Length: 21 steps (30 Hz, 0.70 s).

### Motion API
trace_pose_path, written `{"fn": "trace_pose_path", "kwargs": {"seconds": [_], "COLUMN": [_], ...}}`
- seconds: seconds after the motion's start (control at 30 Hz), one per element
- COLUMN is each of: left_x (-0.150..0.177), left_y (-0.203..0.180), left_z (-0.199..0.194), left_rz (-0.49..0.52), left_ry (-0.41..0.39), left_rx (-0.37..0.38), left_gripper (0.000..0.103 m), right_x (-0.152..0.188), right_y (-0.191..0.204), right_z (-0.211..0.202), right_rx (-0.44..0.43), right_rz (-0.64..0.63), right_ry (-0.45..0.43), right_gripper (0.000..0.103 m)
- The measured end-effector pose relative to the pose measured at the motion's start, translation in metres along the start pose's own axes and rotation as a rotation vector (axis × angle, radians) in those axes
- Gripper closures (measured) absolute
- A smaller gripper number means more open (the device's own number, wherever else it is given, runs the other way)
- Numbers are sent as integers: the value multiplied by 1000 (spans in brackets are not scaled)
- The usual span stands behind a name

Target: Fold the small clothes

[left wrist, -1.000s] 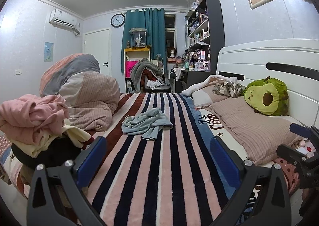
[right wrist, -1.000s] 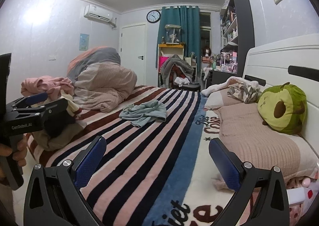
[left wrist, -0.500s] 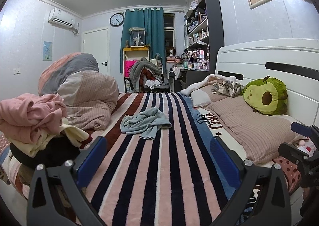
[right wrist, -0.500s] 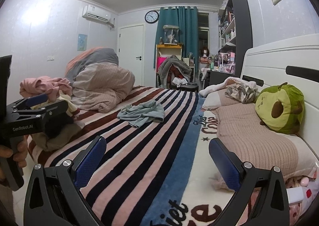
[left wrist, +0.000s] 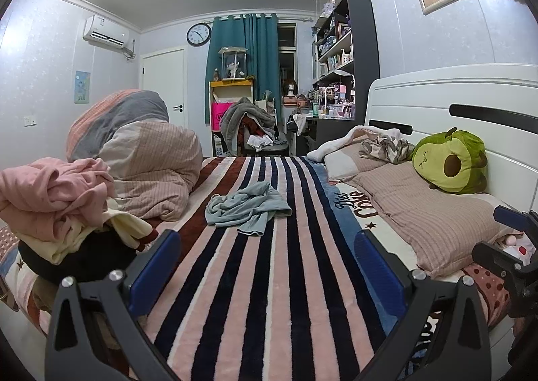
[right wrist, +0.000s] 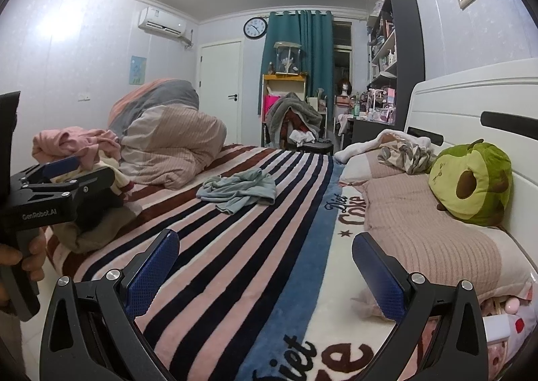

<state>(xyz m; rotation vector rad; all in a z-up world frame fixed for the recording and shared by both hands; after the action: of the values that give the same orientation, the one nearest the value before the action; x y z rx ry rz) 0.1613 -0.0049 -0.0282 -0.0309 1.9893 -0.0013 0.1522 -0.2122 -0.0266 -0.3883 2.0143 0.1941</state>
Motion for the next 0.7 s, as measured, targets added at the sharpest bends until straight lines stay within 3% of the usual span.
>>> {"fn": "trace_pose_path", "kwargs": {"seconds": [0.7], "left_x": [0], "left_y": [8], "left_z": [0], "left_rz": [-2], "left_ry": [-1], "left_rx": [-5], "left_gripper": [1], "right_x": [1], "right_y": [-4], "right_z": [0], "right_rx": [8], "right_rz": [0], "right_ry": [3], "right_gripper": [1]}}
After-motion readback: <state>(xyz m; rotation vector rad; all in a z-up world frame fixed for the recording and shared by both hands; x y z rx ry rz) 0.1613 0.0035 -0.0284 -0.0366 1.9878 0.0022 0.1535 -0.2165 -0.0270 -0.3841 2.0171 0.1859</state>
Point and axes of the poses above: each gripper's, at about its wrist camera, not at the fingertips, and z roughly the way its jaws point, y to its left, x to its underside, the point moved 10 cm from there along z, roughly the way its jaws point, and after that the axes turned 7 degrees about y, right-handed, at the moved point
